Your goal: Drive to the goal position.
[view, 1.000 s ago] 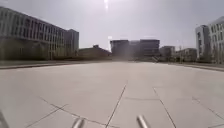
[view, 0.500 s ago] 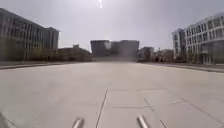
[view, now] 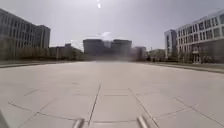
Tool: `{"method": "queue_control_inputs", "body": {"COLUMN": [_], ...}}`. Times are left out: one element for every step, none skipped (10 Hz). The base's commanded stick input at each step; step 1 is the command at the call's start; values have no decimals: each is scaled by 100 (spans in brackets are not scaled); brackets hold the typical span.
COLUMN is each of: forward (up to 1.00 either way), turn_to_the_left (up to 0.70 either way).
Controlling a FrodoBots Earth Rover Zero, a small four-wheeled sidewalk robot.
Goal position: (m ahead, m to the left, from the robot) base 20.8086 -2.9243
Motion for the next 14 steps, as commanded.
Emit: {"method": "queue_control_inputs", "body": {"forward": [70, 70, 70, 70, 70, 70, 70, 70, 70, 70, 70, 70, 70, 70], "turn_to_the_left": [0, 0, 0, 0, 0, -14, -35, -35, -35, -35, -28, -13, 0, 0]}}
